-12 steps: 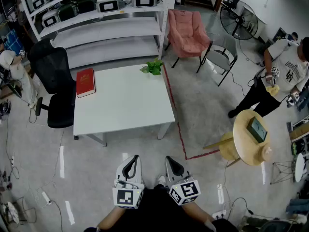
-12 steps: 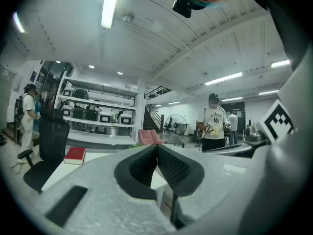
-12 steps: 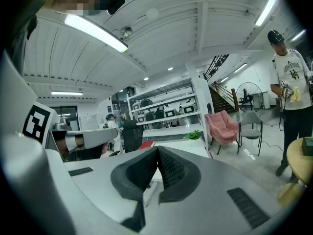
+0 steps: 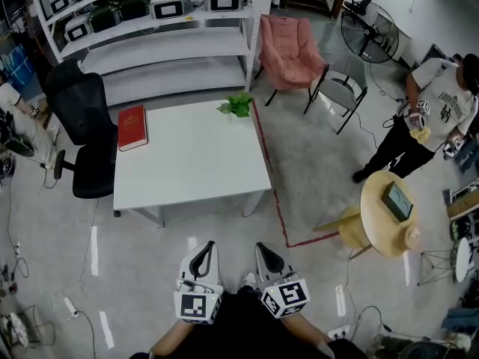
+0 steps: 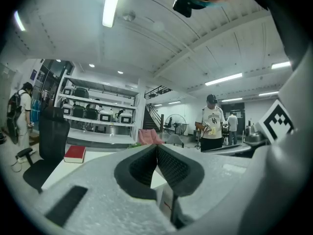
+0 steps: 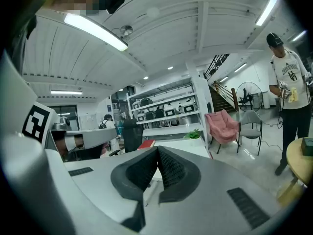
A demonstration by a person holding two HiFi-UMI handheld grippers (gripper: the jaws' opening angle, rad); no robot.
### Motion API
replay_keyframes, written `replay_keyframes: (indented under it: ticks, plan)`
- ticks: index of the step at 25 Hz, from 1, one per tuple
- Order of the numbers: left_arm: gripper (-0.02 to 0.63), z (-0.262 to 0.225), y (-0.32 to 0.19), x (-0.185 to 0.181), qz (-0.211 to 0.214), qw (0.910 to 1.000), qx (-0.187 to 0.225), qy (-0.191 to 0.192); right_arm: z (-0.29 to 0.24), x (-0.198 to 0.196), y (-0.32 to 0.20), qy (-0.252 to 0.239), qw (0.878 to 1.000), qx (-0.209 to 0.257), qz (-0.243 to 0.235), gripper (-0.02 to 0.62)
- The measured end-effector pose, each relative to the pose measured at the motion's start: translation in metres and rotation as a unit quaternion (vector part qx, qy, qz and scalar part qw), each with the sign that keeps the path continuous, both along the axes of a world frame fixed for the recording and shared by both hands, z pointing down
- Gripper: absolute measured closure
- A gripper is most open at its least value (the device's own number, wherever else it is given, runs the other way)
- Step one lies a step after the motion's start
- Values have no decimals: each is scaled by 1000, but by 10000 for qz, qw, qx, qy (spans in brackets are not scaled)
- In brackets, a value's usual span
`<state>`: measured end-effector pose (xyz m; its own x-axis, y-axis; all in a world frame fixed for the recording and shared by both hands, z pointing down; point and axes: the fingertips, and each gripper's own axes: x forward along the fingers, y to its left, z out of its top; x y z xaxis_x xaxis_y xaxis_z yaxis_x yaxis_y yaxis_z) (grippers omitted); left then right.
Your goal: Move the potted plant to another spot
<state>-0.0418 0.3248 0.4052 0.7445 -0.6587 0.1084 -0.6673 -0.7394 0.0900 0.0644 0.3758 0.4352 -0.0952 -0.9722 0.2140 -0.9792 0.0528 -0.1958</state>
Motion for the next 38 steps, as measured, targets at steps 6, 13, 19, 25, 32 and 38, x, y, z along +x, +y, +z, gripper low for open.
replay_keyframes:
  ticks: [6,13,19,25,32,38]
  plan:
    - [589,-2,-9,-13,-127,9999,-46,12,-2,-12,-6,23,10000,49,-33,583]
    - [589,10,-16,-39,69,9999,-155,-9,0,-38,-19,28,10000,13,76,583]
    - [589,23,-29,-72,90,9997,-243,-13,6,-64,-31,90,9998,40,182,583]
    - [589,24,-44,-93,1,9998,-188,115,12,-83,-47,74,9998,-22,173,583]
    - [589,31,-77,-98,-118,9996,-232,128,22,-82,-82,52,9999,-56,95,583]
    - [589,33,-118,-81,-156,9995,-277,2,25,-64,-127,29,10000,-94,11,583]
